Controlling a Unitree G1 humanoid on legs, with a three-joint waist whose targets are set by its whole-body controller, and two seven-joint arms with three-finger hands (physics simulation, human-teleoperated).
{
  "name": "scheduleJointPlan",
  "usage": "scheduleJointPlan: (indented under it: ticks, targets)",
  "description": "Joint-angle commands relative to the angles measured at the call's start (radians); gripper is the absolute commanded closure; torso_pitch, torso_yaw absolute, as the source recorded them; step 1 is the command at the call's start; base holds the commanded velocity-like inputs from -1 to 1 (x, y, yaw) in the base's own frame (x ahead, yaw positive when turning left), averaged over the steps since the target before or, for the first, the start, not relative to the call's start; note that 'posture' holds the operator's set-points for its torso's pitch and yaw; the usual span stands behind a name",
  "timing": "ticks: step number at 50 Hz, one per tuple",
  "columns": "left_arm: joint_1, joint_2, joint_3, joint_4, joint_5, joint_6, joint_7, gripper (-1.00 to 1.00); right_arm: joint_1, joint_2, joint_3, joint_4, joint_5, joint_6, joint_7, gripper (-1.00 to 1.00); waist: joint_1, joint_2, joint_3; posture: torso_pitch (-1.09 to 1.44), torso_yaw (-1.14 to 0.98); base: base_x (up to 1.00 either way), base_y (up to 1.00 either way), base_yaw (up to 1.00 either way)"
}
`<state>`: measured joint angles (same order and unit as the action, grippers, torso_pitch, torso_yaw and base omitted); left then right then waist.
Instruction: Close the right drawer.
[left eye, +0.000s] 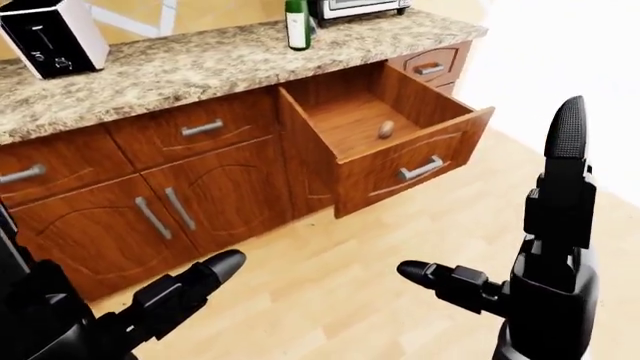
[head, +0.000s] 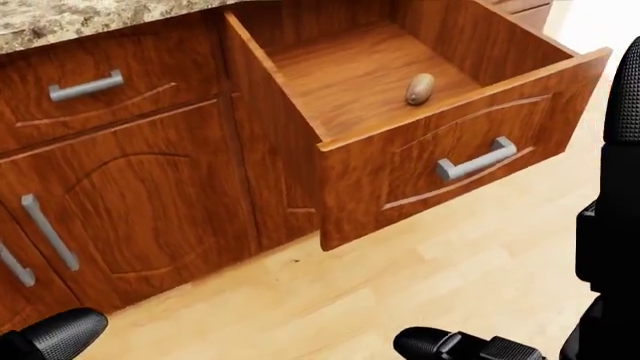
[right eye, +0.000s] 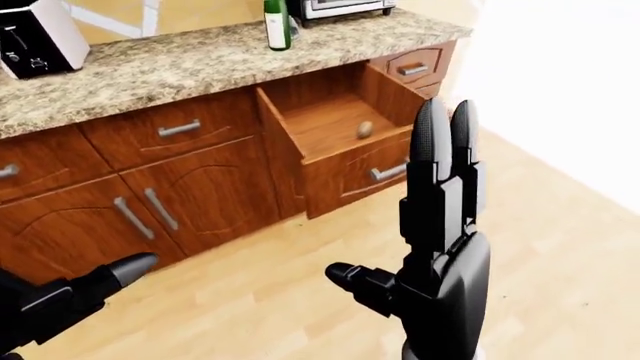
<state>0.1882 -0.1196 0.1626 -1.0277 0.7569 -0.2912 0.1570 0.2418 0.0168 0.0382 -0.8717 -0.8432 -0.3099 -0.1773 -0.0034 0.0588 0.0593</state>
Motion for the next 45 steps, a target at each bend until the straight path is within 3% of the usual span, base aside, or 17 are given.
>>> scheduleJointPlan:
  ticks: [1, 2, 3, 5, 10, 13, 15, 25, 28, 30, 31, 34, 38, 40, 42, 43, 45]
  targets:
    - [-0.004, 0.002, 0.002, -0.020, -0.004, -0.003, 0.006, -1.00, -0.009, 0.002, 0.007, -0.025, 0.001, -0.011, -0.006, -1.00, 0.003, 0.020, -0.016, 0.00, 0.00, 0.00, 0.00, -0.35]
    - [-0.005, 0.002, 0.002, -0.020, -0.004, -0.004, 0.006, -1.00, -0.009, 0.002, 0.007, -0.025, 0.001, -0.011, -0.007, -1.00, 0.010, 0.039, -0.015, 0.00, 0.00, 0.00, 0.00, -0.36]
    - [-0.004, 0.003, 0.001, -0.020, -0.003, -0.003, 0.006, -1.00, -0.008, 0.001, 0.007, -0.024, 0.003, -0.012, -0.008, -1.00, 0.017, -0.003, -0.005, 0.00, 0.00, 0.00, 0.00, -0.36]
    - [-0.002, 0.004, -0.001, -0.020, -0.002, -0.003, 0.008, -1.00, -0.007, 0.001, 0.007, -0.025, 0.001, -0.014, -0.008, -1.00, 0.009, 0.008, -0.009, 0.00, 0.00, 0.00, 0.00, -0.36]
    - [0.001, 0.006, -0.003, -0.020, -0.002, -0.003, 0.010, -1.00, -0.006, 0.001, 0.008, -0.021, -0.003, -0.016, -0.009, -1.00, 0.007, -0.037, -0.014, 0.00, 0.00, 0.00, 0.00, -0.50]
    - [0.002, 0.006, -0.005, -0.020, -0.001, -0.003, 0.010, -1.00, -0.007, 0.001, 0.006, -0.020, 0.001, -0.014, -0.010, -1.00, 0.010, -0.079, -0.017, 0.00, 0.00, 0.00, 0.00, -0.55]
    - [0.003, 0.007, -0.005, -0.020, -0.002, -0.004, 0.012, -1.00, -0.006, 0.001, 0.007, -0.020, -0.001, -0.014, -0.010, -1.00, 0.002, -0.141, -0.038, 0.00, 0.00, 0.00, 0.00, -0.55]
    - [0.000, 0.010, -0.003, -0.020, -0.003, 0.001, 0.012, -1.00, -0.007, 0.002, 0.003, -0.021, 0.011, -0.013, -0.008, -1.00, -0.004, -0.037, 0.002, 0.00, 0.00, 0.00, 0.00, -0.55]
    - [0.002, 0.010, -0.003, -0.020, -0.003, 0.001, 0.012, -1.00, -0.007, 0.001, 0.003, -0.019, 0.012, -0.012, -0.007, -1.00, 0.003, 0.041, -0.017, 0.00, 0.00, 0.00, 0.00, -0.55]
    - [0.005, 0.011, -0.006, -0.020, -0.001, 0.000, 0.015, -1.00, -0.004, 0.001, 0.003, -0.018, 0.012, -0.015, -0.010, -1.00, 0.012, 0.012, 0.003, 0.00, 0.00, 0.00, 0.00, -0.55]
    - [0.006, 0.011, -0.007, -0.020, -0.001, -0.001, 0.015, -1.00, -0.005, 0.001, 0.002, -0.017, 0.013, -0.015, -0.010, -1.00, 0.005, 0.016, 0.004, 0.00, 0.00, 0.00, 0.00, -0.55]
    - [0.006, 0.012, -0.007, -0.020, 0.000, -0.002, 0.016, -1.00, -0.006, 0.002, -0.001, -0.018, 0.014, -0.012, -0.007, -1.00, 0.004, -0.010, -0.015, 0.00, 0.00, 0.00, 0.00, -0.55]
    - [0.006, 0.011, -0.005, -0.020, -0.001, -0.002, 0.016, -1.00, -0.004, 0.002, -0.001, -0.018, 0.014, -0.014, -0.010, -1.00, 0.009, -0.053, -0.012, 0.00, 0.00, 0.00, 0.00, -0.55]
    - [0.011, 0.016, -0.010, -0.020, 0.000, 0.001, 0.021, -1.00, -0.004, 0.002, 0.000, -0.013, 0.014, -0.013, -0.011, -1.00, 0.009, -0.087, -0.017, 0.00, 0.00, 0.00, 0.00, -0.55]
    - [0.011, 0.017, -0.009, -0.020, 0.000, -0.001, 0.021, -1.00, -0.004, 0.002, -0.001, -0.012, 0.012, -0.015, -0.015, -1.00, -0.004, -0.158, -0.044, 0.00, 0.00, 0.00, 0.00, -0.55]
    - [0.011, 0.014, -0.009, -0.019, 0.001, -0.006, 0.020, -1.00, -0.004, 0.002, 0.000, -0.014, 0.014, -0.016, -0.014, -1.00, -0.015, -0.116, -0.025, 0.00, 0.00, 0.00, 0.00, -0.55]
    - [0.011, 0.015, -0.010, -0.020, 0.003, -0.003, 0.021, -1.00, -0.004, 0.002, -0.002, -0.013, 0.016, -0.015, -0.015, -1.00, -0.019, -0.112, -0.031, 0.00, 0.00, 0.00, 0.00, -0.55]
